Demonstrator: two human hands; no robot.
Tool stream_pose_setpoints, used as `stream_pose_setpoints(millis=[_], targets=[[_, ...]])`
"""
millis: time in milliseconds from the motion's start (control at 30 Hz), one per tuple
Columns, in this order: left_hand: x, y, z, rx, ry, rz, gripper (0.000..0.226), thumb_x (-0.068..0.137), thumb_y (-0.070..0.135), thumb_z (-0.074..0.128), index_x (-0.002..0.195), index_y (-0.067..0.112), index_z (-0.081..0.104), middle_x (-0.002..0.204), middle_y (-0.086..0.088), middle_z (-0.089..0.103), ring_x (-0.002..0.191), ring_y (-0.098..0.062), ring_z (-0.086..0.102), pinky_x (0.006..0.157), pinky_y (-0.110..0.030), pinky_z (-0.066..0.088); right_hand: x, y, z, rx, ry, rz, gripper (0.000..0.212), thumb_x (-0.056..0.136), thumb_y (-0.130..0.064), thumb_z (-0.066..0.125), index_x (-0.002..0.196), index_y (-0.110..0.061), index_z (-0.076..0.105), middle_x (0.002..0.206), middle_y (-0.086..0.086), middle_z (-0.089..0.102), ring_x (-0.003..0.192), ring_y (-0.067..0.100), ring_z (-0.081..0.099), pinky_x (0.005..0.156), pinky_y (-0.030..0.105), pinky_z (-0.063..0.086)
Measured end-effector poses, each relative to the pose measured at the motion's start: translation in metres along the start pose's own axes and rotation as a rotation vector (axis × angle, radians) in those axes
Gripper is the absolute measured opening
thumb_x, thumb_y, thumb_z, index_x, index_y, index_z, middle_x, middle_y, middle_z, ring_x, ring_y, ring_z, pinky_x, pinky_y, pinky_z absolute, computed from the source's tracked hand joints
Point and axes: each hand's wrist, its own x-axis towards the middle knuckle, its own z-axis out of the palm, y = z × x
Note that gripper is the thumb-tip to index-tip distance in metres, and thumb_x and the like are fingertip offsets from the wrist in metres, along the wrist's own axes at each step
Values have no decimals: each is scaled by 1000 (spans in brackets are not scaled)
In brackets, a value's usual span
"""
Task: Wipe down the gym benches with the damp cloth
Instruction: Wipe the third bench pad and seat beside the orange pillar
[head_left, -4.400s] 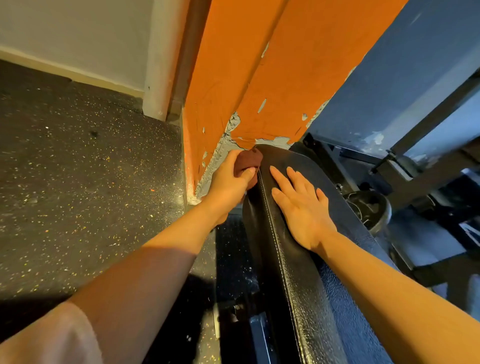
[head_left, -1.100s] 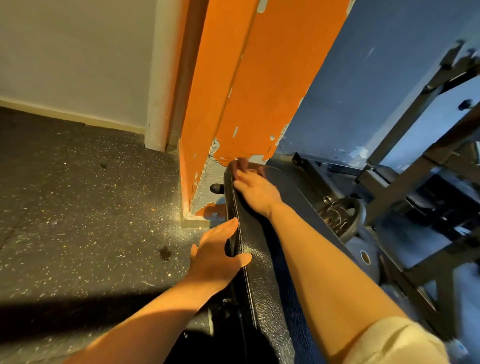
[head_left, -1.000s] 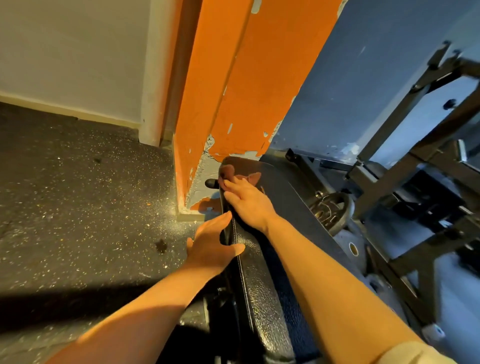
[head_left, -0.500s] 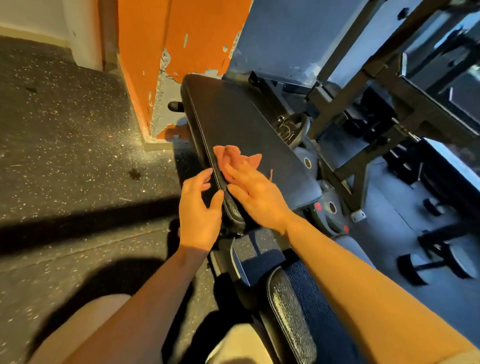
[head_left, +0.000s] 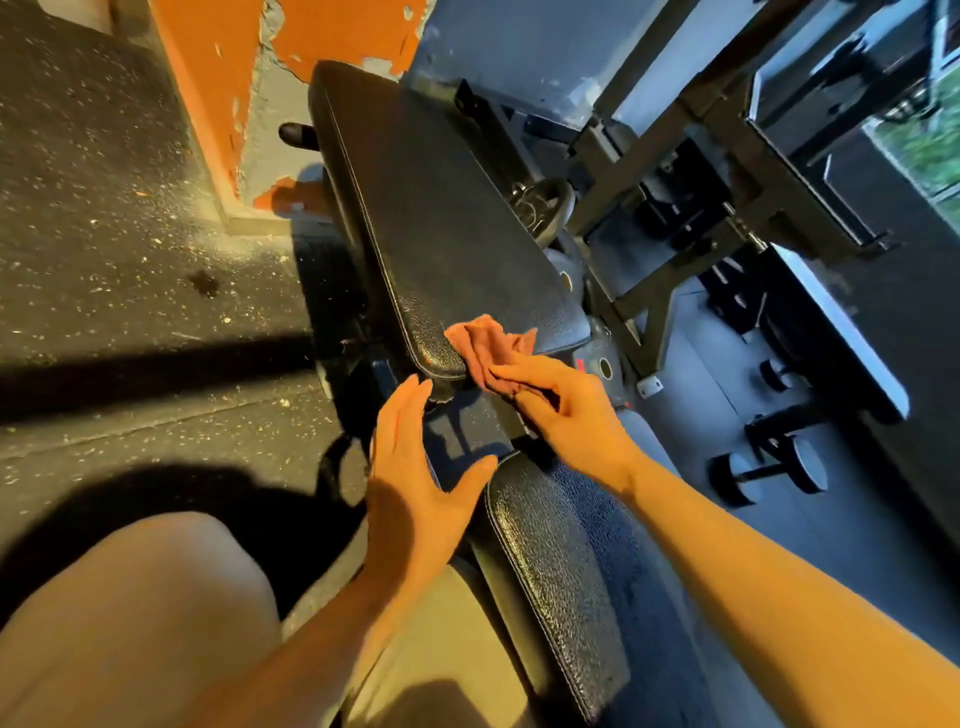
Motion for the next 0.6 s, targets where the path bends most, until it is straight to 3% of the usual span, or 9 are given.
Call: stream_pose_setpoints(millis=[67,133,200,267,333,400,500,600], targets=[[-13,-3,-1,-7,-21,-24,91,68,48,74,141,5,41,142,-4,42,133,-9,37,109,-14,28,-21,4,-13,-84,-40,3,31,84,0,61,111,-10,70,115,-3,64,108,-1,57,94,13,41],[-21,-6,-1,5,-81,-33,98,64,50,79,144,8,38,145,0,39,134,-8,34,108,-8,22,-30,-1,-19,-93,-165,7,31,80,-13,60,108,-9,71,122,-2,61,114,5,56,99,23,43],[-24,-6,0,13,-150,-49,105,63,56,78,148,13,33,150,5,32,139,-6,27,110,-8,17,-29,-14,-17,70,-311,62,41,76,-20,54,110,-4,70,128,0,61,120,14,55,103,33,43],[-23,-3,0,14,-190,-31,103,64,61,68,149,17,29,153,7,27,142,-7,23,115,-23,21,-21,-26,-12,-9,-417,88,42,74,-25,48,107,-14,72,112,-14,65,109,10,56,99,32,42],[-21,1,1,41,-213,2,100,67,54,68,150,17,27,154,3,26,143,-13,24,116,-41,27,-13,-21,-19,-152,-491,99,44,72,-29,46,105,-22,73,94,-21,62,92,10,55,91,37,42],[-20,3,2,74,-232,43,97,69,43,71,150,15,27,154,1,27,143,-16,24,115,-47,28,-14,-11,-34,-171,-466,191,45,69,-31,46,106,-26,71,92,-21,62,85,4,56,90,37,40],[-21,2,6,67,-246,59,90,71,37,68,149,13,31,154,4,27,142,-15,24,115,-43,25,-26,-6,-43,-102,-312,353,48,66,-19,46,108,-22,69,104,-14,64,95,0,57,94,29,38],[-17,4,11,29,-286,11,83,71,30,66,147,18,36,153,6,29,140,-16,29,114,-39,29,-44,-13,-18,-63,-297,202,55,67,-8,46,118,-17,64,119,-8,62,115,12,55,105,38,40]])
